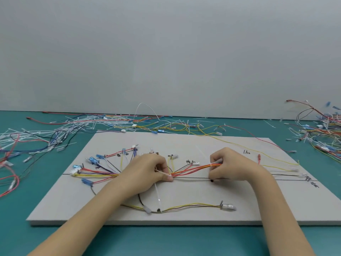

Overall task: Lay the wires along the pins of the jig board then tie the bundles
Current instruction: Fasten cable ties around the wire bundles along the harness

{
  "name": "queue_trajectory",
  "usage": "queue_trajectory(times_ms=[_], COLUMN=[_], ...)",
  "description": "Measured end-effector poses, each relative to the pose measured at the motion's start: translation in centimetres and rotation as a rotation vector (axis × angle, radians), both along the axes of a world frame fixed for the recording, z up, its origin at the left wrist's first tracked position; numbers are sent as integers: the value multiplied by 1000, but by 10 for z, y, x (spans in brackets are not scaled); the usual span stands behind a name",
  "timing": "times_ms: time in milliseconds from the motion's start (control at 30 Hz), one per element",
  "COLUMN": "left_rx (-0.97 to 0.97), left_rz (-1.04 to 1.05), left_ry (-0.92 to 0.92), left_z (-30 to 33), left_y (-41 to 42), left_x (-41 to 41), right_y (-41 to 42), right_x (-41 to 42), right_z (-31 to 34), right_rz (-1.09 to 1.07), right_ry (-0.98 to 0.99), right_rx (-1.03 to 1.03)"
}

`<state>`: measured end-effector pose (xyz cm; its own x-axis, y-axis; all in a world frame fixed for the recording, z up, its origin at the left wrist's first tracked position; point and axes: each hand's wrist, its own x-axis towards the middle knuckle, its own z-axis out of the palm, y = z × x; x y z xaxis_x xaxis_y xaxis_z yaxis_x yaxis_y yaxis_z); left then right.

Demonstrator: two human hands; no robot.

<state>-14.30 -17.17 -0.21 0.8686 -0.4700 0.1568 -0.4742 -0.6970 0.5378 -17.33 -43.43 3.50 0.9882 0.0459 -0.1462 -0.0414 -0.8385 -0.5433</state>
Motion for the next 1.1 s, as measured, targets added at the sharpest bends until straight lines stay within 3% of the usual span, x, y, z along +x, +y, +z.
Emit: queue_trajectory(times_ms=[167, 300, 467, 600, 733, 1000, 1100], left_rx=[64, 140, 90, 185, 203, 236, 251], left_rz=[25, 81, 241, 154, 122, 31, 30], left_ry=[-150, -41, 70, 260, 274, 313, 323], left_z=[3, 18, 39, 36, 28, 28, 28], left_y=[-9, 16, 60, 69, 61, 60, 59], left_x=[-1, 2, 13, 12, 12, 13, 12], right_y=[-3, 7, 40, 61, 70, 75, 75], right_x=[-1, -4, -3, -1, 2, 0, 0], right_z=[7, 9, 2, -10, -15, -18, -18], right_rz=[-82, 10, 90, 192, 270, 296, 309], right_ry=[35, 2, -235, -347, -312, -245, -251], right_rx=[-99, -162, -145, -153, -159, 92, 63])
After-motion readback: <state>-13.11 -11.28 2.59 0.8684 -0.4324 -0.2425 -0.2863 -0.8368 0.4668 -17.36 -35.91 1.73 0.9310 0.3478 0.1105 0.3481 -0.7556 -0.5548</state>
